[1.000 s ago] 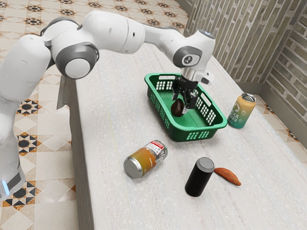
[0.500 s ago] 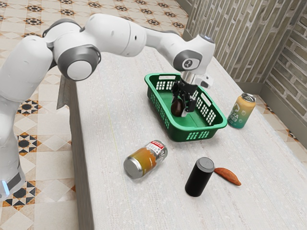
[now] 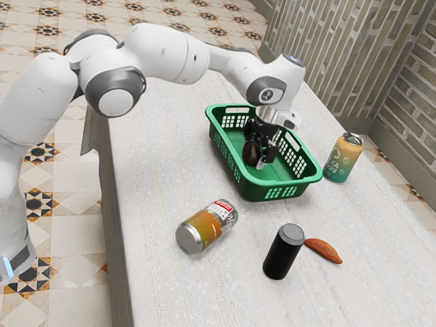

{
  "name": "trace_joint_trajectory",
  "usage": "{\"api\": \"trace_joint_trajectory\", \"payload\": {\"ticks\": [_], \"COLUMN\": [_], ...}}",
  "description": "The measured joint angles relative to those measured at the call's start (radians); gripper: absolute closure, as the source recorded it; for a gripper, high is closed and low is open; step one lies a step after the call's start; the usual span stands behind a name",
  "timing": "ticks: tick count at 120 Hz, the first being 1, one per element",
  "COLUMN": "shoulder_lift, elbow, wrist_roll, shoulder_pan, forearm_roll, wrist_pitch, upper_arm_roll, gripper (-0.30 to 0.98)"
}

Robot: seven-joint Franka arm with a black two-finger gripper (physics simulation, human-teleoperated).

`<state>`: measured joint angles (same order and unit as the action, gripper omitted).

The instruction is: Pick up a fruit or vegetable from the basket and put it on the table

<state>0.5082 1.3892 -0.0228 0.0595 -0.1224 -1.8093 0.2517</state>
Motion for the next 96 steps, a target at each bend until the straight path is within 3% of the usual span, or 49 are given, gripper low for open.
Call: {"api": "trace_joint_trajectory", "payload": {"ticks": [10, 15, 25, 63, 78, 85, 96], "shoulder_lift": [0.002, 0.002, 0.003, -0.025, -0.107, -0.158, -0.176], "elbow": [0.0, -0.001, -0.001, -0.094, -0.139, -0.165, -0.23], "wrist_roll": [0.001, 0.002, 0.004, 0.007, 0.006, 0.006, 0.022], "shoulder_pan": [0.002, 0.002, 0.002, 0.004, 0.032, 0.069, 0.102], "forearm_roll": [0.0, 0.001, 0.007, 0.026, 0.052, 0.073, 0.148], "wrist_pitch": [0.0, -0.001, -0.002, -0.002, 0.01, 0.021, 0.031], "upper_arm_roll": [0.0, 0.0, -0.001, 0.005, -0.006, -0.069, -0.318], "gripper": [0.16, 0.31, 0.37, 0.39, 0.38, 0.37, 0.38]}}
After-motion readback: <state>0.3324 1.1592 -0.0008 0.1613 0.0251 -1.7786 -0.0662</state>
